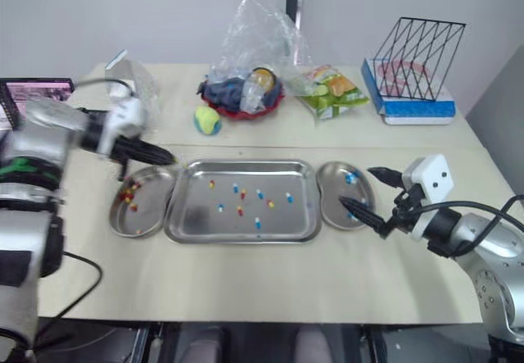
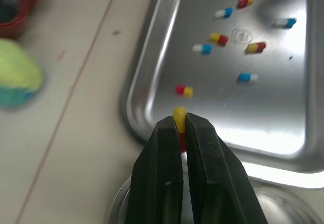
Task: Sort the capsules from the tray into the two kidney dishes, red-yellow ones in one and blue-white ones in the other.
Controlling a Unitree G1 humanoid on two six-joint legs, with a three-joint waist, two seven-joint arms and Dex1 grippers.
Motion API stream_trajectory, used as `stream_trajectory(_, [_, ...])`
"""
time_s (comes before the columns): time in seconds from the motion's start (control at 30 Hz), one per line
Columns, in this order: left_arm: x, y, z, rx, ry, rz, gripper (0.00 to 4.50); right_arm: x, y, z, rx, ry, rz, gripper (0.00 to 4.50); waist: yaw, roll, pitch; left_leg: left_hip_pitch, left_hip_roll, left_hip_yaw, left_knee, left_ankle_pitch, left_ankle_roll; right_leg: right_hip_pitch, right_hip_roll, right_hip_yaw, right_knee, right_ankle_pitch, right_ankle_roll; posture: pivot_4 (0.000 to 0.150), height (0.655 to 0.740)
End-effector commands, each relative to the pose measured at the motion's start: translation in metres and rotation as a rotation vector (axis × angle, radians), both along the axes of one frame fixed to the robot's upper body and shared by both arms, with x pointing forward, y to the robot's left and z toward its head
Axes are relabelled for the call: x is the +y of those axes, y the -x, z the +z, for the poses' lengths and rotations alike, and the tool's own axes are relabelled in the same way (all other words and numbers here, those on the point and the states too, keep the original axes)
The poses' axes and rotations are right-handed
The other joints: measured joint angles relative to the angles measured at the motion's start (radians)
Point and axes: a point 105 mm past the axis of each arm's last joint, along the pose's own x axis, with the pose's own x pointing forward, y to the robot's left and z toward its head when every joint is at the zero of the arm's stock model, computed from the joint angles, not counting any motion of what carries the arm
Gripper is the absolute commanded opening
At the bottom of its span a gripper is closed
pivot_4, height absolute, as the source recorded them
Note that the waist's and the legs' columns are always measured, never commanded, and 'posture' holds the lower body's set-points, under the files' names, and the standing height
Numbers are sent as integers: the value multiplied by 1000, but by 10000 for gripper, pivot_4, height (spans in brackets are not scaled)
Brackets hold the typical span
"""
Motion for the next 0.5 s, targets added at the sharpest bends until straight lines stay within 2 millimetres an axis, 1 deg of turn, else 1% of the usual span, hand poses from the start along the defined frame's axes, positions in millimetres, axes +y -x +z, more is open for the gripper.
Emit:
stream_trajectory(0.03, [16,11,-7,25,-10,46,435,7,-4,10,-49,8,48,45000,3,1,0,1,0,0,0,0,0,1,0,0,0,0,0,1500,7380])
stream_trajectory(0.1, [23,15,-14,17,-16,76,435,12,-8,10,-45,5,74,45000,9,1,0,1,0,0,0,0,0,1,0,0,0,0,0,1500,7380])
stream_trajectory(0.2, [24,24,-31,33,-26,74,435,19,-14,10,-43,7,110,45000,16,0,1,-1,0,0,1,0,-1,0,0,0,0,0,0,1500,7380])
stream_trajectory(0.37, [25,30,-50,59,-20,117,435,22,-18,11,-44,12,138,45000,29,-1,1,-2,0,0,1,0,-1,0,0,0,0,0,0,1500,7380])
stream_trajectory(0.43, [31,32,-61,46,-79,133,435,22,-18,11,-44,14,144,45000,28,-1,1,-1,0,0,1,0,-1,0,0,0,0,0,0,1500,7380])
stream_trajectory(0.47, [32,32,-63,41,-97,135,435,22,-18,11,-44,14,145,45000,27,-1,1,-1,0,0,1,0,-1,0,0,0,-1,0,0,1500,7380])
stream_trajectory(0.5, [30,32,-63,41,-78,140,435,22,-18,11,-43,14,147,45000,27,-1,1,-1,0,0,1,0,-1,0,0,0,0,0,0,1500,7380])
